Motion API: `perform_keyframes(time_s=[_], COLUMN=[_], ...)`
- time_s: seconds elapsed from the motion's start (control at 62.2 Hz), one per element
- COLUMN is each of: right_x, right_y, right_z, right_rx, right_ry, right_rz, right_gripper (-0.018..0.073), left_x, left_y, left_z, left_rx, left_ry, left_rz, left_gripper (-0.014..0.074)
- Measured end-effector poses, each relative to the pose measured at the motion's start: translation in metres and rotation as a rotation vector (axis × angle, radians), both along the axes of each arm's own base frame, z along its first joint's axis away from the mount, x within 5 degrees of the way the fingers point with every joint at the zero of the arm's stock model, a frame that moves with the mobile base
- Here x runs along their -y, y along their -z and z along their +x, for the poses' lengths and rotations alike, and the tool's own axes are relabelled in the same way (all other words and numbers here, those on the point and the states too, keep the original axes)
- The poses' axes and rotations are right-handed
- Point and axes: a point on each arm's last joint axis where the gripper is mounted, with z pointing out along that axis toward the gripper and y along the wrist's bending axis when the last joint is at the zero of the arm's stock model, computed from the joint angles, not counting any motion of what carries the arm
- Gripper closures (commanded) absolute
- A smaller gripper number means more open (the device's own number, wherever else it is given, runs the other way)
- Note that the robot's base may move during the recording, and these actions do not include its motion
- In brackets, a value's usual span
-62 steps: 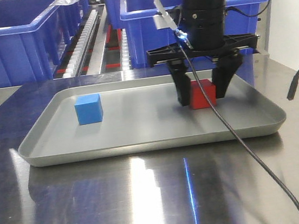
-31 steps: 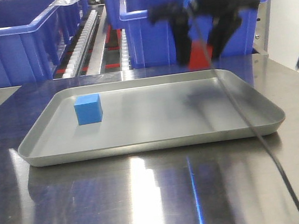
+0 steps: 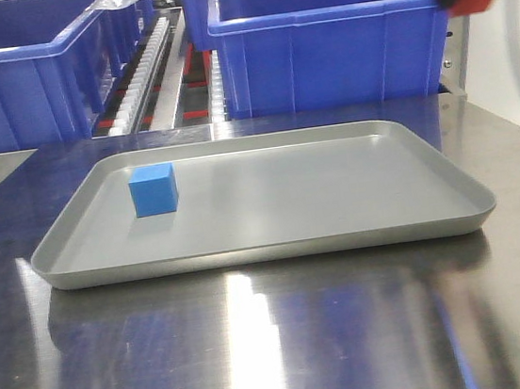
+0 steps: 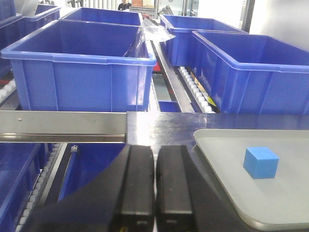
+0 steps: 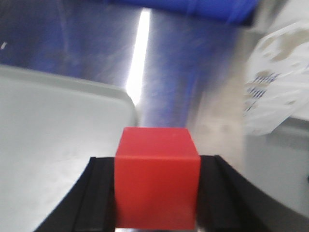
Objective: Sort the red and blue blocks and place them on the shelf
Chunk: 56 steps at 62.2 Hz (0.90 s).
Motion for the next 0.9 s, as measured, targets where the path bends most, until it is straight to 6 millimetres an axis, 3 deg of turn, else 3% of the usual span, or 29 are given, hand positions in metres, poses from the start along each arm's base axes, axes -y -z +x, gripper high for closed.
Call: perform_keyframes(time_s=[0.225,0.707,0.9], right_x=[0.030,0.044,0.047], right_y=[0.005,0.026,0.037], right_z=[-0.057,-0.184,-0.217], right_rx=[0.184,0.411,0.488], right_ry=[0.066,0.097,0.093], right_rz=[0.036,0.168,0.181], right_gripper=[0.0508,0.0508,0.0508], left_x=[0.000,0.000,0.000], left_y=[0.000,0.000,0.000], left_z=[0.000,0.000,0.000], left_rx=[0.000,0.000,0.000], left_ry=[0.000,0.000,0.000], left_rz=[0.000,0.000,0.000], left_gripper=[0.0471,0.0471,0.0471])
